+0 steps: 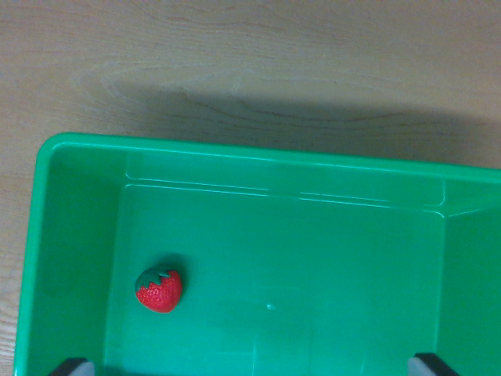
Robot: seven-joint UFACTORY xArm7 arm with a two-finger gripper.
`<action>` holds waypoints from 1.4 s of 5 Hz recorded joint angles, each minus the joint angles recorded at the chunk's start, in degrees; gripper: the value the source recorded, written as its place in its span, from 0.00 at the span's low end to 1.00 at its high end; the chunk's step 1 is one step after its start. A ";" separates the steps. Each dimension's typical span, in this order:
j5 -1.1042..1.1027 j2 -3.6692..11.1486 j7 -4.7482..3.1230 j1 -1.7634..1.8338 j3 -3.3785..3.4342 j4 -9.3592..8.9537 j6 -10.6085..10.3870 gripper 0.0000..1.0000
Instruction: Pick fruit
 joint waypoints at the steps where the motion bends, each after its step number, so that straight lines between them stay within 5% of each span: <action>1: 0.00 0.00 0.00 0.00 0.00 0.00 0.00 0.00; 7: -0.02 1.54 -1.18 0.42 0.68 -3.56 -4.98 0.00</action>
